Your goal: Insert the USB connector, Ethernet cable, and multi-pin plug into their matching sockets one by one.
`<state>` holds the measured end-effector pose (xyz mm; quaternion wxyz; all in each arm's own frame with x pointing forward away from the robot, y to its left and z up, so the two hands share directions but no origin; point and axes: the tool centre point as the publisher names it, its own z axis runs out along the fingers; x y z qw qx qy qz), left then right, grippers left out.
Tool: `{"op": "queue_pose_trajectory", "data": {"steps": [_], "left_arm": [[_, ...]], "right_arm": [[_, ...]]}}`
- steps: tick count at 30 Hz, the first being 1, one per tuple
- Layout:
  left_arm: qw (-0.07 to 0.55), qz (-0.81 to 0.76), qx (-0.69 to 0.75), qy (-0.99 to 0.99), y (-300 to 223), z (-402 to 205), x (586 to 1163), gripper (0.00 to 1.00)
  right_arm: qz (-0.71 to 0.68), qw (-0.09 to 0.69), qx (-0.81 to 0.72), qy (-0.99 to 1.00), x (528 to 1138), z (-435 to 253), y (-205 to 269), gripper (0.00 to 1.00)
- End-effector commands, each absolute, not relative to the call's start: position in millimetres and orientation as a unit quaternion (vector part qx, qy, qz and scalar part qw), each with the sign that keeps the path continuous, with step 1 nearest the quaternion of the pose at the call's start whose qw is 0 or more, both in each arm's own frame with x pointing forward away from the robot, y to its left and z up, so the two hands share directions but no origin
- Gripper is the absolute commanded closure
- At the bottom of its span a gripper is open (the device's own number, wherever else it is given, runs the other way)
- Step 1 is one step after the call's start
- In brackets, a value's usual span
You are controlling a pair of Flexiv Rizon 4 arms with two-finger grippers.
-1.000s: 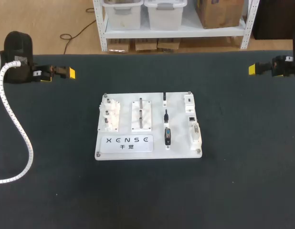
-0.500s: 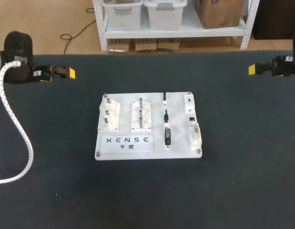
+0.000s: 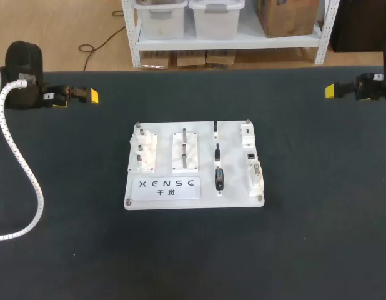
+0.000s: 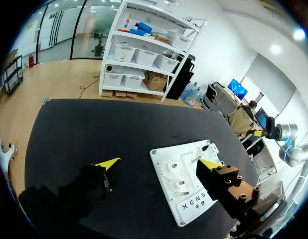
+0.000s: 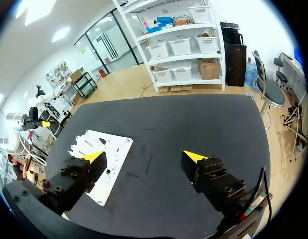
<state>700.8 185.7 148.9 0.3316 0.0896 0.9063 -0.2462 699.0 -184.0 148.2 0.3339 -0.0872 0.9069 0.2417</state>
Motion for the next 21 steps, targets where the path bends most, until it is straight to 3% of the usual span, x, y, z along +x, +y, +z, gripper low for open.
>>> {"op": "queue_pose_trajectory", "data": {"steps": [1,15,21], "left_arm": [[0.337,-0.236,0.11,0.904,186,150,704,0.0],[0.332,-0.238,0.537,0.738,123,167,696,0.0],[0.309,-0.274,0.646,0.642,101,156,681,0.0]], "right_arm": [[0.24,0.334,-0.087,0.907,699,148,-183,0.0],[0.24,0.334,-0.087,0.907,699,148,-183,0.0],[0.24,0.334,-0.087,0.907,699,148,-183,0.0]]}}
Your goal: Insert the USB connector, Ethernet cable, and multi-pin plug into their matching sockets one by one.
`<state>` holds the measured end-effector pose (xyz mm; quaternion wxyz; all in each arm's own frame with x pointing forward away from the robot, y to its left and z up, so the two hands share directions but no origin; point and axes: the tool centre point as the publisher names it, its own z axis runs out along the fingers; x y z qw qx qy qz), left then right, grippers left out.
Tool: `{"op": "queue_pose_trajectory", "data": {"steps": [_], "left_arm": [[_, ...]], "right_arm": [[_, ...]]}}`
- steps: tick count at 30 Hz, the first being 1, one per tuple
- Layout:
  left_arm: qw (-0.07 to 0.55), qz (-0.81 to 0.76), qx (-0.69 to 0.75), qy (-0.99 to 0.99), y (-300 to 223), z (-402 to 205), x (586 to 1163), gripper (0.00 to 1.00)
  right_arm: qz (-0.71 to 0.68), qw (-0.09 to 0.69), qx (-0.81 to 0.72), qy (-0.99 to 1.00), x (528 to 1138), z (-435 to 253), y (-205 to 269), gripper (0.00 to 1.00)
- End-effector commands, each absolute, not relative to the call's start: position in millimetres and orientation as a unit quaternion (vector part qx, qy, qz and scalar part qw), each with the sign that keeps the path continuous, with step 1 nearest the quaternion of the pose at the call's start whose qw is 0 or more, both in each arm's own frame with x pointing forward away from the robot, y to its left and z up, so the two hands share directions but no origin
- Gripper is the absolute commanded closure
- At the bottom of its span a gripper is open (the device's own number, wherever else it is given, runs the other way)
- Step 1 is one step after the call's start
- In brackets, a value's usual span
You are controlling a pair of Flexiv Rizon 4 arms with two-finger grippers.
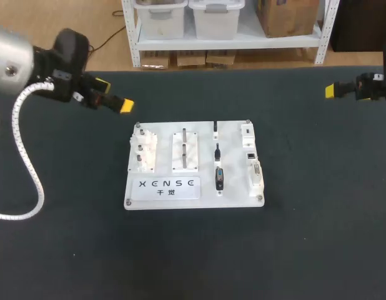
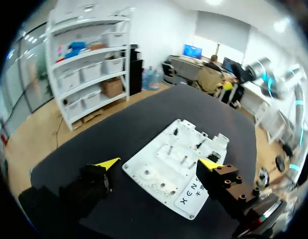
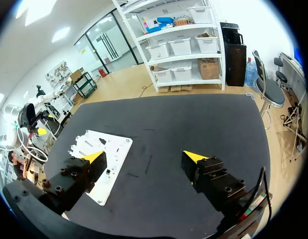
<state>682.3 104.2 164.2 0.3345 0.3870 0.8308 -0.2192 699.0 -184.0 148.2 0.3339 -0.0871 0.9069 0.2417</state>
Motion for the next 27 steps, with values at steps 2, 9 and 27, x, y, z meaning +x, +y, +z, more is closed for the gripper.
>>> {"op": "queue_pose_trajectory", "data": {"steps": [2,9,27], "left_arm": [[0.3,-0.281,0.664,0.625,98,152,678,0.0],[0.292,-0.315,0.7,0.571,83,145,671,0.0],[0.257,-0.357,0.74,0.509,73,127,657,0.0]], "right_arm": [[0.24,0.334,-0.087,0.907,699,148,-183,0.0],[0.24,0.334,-0.087,0.907,699,148,-183,0.0],[0.24,0.334,-0.087,0.907,699,148,-183,0.0]]}}
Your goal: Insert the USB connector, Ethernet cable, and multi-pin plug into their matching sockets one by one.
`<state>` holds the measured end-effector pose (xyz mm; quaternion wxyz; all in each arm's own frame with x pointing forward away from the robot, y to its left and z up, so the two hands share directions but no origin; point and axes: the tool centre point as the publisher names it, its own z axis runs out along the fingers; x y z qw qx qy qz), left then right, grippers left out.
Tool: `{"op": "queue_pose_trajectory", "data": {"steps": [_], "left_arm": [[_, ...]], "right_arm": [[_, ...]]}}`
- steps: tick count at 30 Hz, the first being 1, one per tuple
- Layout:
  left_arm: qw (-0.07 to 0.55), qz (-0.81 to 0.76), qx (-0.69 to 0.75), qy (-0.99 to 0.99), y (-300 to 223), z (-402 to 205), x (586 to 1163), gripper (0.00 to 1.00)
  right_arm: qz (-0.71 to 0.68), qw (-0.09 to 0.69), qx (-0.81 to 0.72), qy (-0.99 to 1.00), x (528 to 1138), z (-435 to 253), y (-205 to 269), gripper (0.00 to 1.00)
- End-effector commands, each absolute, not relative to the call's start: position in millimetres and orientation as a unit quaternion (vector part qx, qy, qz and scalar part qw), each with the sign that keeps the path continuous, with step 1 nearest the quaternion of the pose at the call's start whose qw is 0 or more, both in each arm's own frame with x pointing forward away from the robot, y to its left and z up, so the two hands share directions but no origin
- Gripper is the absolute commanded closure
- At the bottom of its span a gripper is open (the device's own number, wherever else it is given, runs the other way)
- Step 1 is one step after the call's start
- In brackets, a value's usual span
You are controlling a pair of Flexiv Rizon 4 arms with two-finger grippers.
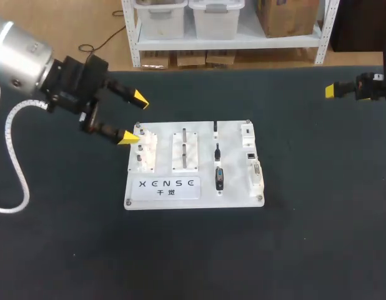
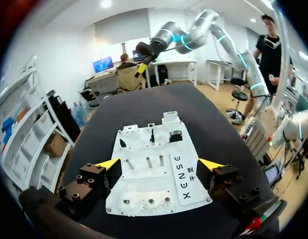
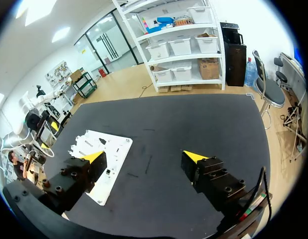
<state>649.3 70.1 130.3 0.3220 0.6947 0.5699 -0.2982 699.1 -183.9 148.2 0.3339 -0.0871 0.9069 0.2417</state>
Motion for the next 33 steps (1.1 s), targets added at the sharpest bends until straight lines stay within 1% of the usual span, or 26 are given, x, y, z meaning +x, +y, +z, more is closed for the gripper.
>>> {"op": "queue_pose_trajectory", "data": {"steps": [1,7,16,21,33], "left_arm": [[0.257,-0.356,0.736,0.515,74,127,657,0.0],[0.247,-0.332,0.707,0.573,77,120,648,0.0],[0.257,-0.305,0.662,0.635,78,117,637,0.0],[0.245,-0.281,0.646,0.666,80,114,635,0.0],[0.255,-0.261,0.641,0.675,76,111,643,0.0]], "right_arm": [[0.24,0.334,-0.087,0.907,699,148,-183,0.0],[0.24,0.334,-0.087,0.907,699,148,-183,0.0],[0.24,0.334,-0.087,0.907,699,148,-183,0.0],[0.24,0.334,-0.087,0.907,699,148,-183,0.0],[0.24,0.334,-0.087,0.907,699,148,-183,0.0]]}}
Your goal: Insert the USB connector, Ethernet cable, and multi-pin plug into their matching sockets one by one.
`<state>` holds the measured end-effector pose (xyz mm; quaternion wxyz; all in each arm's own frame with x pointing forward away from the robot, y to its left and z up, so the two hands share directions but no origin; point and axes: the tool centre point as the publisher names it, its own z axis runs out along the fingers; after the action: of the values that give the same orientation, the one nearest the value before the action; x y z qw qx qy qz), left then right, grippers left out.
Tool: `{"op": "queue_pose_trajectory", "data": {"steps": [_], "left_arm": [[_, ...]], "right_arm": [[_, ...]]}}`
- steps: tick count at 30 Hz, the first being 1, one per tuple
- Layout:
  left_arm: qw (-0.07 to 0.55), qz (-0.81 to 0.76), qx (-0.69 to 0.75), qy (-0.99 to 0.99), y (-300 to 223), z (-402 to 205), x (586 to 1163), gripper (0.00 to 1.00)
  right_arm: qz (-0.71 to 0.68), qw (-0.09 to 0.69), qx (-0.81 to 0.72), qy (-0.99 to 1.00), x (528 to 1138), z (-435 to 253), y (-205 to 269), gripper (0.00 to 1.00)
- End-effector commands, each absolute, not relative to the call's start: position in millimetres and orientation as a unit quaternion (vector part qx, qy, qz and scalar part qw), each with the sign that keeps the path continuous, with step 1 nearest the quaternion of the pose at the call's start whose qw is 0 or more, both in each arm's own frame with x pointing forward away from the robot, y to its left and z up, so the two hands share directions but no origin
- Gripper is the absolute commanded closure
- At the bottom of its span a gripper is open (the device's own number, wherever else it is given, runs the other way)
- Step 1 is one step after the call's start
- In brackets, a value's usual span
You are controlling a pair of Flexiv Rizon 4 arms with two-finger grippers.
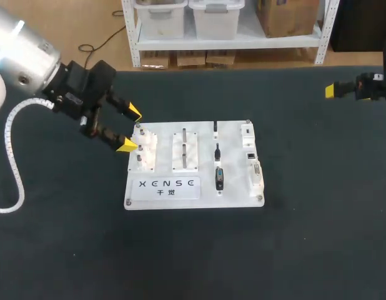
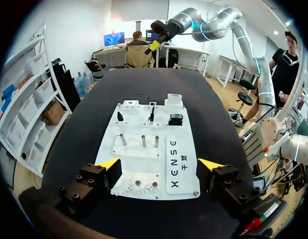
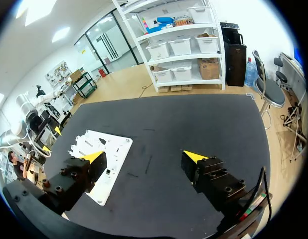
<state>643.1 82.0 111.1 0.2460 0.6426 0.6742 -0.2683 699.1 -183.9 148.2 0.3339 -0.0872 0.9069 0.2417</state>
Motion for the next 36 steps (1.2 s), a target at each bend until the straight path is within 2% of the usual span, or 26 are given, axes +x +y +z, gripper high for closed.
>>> {"op": "queue_pose_trajectory", "data": {"steps": [1,14,36], "left_arm": [[0.255,-0.262,0.641,0.675,74,112,644,0.0],[0.257,-0.269,0.656,0.657,47,108,652,0.0],[0.241,-0.278,0.621,0.692,48,102,654,0.0]], "right_arm": [[0.24,0.334,-0.087,0.907,699,148,-183,0.0],[0.24,0.334,-0.087,0.907,699,148,-183,0.0],[0.24,0.334,-0.087,0.907,699,148,-183,0.0]]}}
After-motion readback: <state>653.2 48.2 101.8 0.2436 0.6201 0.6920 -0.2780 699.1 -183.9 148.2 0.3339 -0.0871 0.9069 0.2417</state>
